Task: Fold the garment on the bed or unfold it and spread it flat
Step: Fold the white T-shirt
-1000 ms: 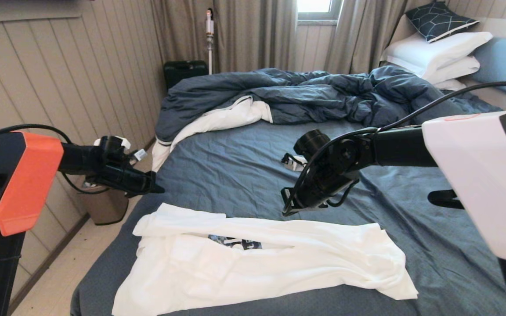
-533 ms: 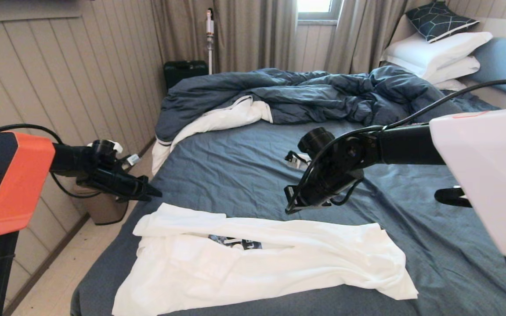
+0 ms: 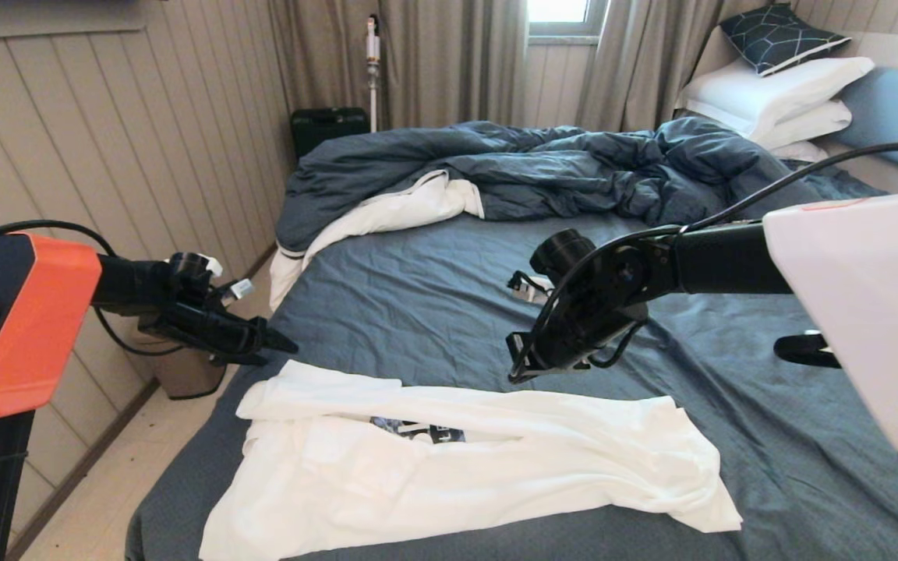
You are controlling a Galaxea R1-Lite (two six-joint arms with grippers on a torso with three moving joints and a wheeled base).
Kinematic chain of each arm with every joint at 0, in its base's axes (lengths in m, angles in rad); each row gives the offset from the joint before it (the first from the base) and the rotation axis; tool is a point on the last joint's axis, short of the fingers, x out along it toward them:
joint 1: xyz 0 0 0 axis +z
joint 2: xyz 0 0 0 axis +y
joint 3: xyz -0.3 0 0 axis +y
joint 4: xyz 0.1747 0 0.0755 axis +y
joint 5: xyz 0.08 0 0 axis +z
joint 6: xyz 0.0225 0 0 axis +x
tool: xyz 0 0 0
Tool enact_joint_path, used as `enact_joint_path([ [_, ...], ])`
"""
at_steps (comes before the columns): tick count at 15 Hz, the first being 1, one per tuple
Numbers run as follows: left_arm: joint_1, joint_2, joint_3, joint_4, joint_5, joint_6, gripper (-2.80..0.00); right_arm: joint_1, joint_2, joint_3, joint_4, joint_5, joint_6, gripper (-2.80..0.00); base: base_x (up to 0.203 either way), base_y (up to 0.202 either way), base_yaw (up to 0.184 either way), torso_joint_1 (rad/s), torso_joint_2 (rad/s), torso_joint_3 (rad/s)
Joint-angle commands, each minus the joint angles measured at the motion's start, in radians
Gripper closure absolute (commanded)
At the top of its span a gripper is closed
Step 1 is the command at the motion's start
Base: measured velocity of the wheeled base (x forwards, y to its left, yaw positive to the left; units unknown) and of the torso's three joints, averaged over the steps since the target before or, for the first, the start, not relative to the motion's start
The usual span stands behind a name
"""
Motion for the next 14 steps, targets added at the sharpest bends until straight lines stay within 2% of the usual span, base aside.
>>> enact_joint_path([
  [1, -0.019, -0.014, 0.011, 0.011, -0.023, 0.001, -2.8, 0.0, -0.003, 0.008, -0.01, 0.002, 0.001, 0.0, 0.0, 0.0, 0.0, 0.0, 0.0, 0.0],
  [4, -0.028, -0.008, 0.012, 0.011, -0.025, 0.013, -2.8, -0.001, -0.001, 0.014, -0.017, 0.002, 0.001, 0.0, 0.0, 0.0, 0.0, 0.0, 0.0, 0.0],
  [5, -0.033, -0.008, 0.012, 0.011, -0.025, 0.013, 0.0, -0.002, -0.001, 0.016, -0.02, 0.002, 0.001, 0.0, 0.0, 0.0, 0.0, 0.0, 0.0, 0.0],
  [8, -0.034, -0.006, 0.013, 0.011, -0.023, 0.015, 0.0, -0.002, -0.003, 0.017, -0.02, 0.0, 0.001, 0.0, 0.0, 0.0, 0.0, 0.0, 0.0, 0.0],
  [14, -0.033, -0.031, 0.066, 0.017, -0.025, 0.063, 0.0, -0.002, -0.006, 0.027, -0.022, 0.0, 0.001, 0.0, 0.0, 0.0, 0.0, 0.0, 0.0, 0.0],
])
